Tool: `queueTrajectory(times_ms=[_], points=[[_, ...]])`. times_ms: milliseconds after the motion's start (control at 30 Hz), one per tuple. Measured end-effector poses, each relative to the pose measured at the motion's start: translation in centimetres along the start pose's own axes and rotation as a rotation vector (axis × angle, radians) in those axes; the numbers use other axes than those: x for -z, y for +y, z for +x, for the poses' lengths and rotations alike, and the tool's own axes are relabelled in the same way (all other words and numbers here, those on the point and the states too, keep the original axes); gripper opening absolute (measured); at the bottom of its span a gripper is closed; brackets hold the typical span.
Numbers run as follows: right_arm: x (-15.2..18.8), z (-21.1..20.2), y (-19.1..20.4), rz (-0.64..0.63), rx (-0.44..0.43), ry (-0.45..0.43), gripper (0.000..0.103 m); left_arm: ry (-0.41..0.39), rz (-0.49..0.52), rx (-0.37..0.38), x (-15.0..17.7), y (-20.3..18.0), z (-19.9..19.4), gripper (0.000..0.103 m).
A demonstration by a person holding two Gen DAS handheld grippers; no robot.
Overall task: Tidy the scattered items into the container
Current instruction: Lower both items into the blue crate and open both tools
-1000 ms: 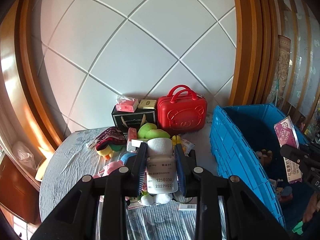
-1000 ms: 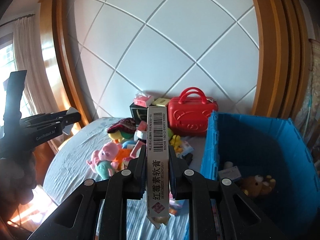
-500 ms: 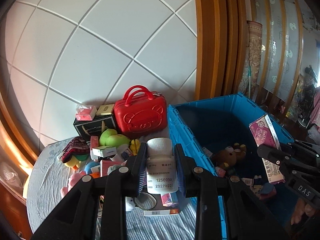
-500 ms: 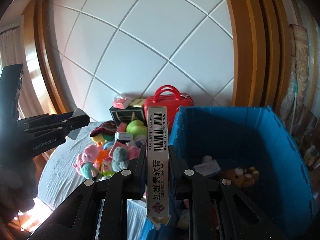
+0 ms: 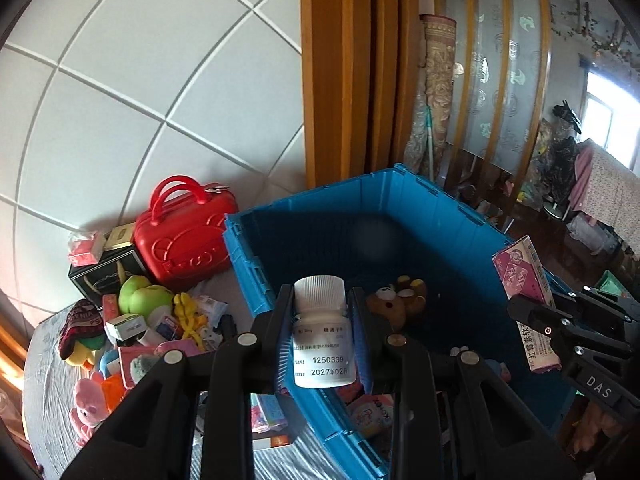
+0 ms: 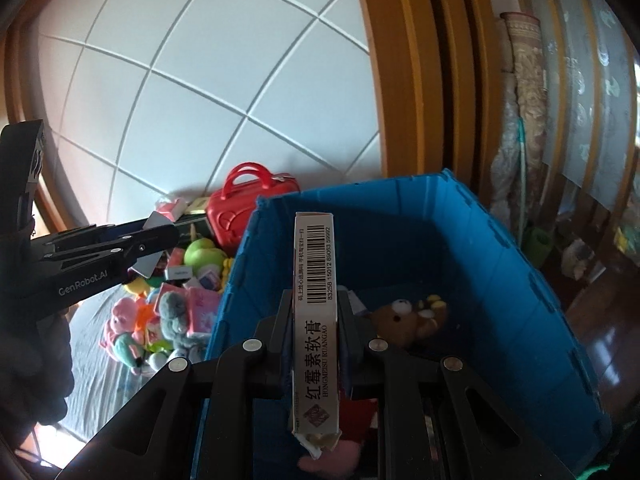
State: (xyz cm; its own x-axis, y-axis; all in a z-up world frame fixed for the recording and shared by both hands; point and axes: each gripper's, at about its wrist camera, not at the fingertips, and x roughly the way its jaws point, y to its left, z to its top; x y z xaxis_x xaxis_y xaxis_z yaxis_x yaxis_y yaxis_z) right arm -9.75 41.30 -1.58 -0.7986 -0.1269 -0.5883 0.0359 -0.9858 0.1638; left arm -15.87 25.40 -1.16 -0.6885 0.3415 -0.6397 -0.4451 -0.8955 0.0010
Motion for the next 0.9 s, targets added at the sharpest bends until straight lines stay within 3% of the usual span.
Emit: queueTrajectory(times_ms=[400,900], points=[[1.5,-3.2,-5.0,0.086,0.128,-0.005,0.018,0.009,0.047,0.123,-1.3,-4.8,1.9,0.027],[2.4,-4.4,-8.5,0.134,0.184,-0.001,0.018,0.028,0.077,0.16,-1.7,-8.0,3.4,0.027]])
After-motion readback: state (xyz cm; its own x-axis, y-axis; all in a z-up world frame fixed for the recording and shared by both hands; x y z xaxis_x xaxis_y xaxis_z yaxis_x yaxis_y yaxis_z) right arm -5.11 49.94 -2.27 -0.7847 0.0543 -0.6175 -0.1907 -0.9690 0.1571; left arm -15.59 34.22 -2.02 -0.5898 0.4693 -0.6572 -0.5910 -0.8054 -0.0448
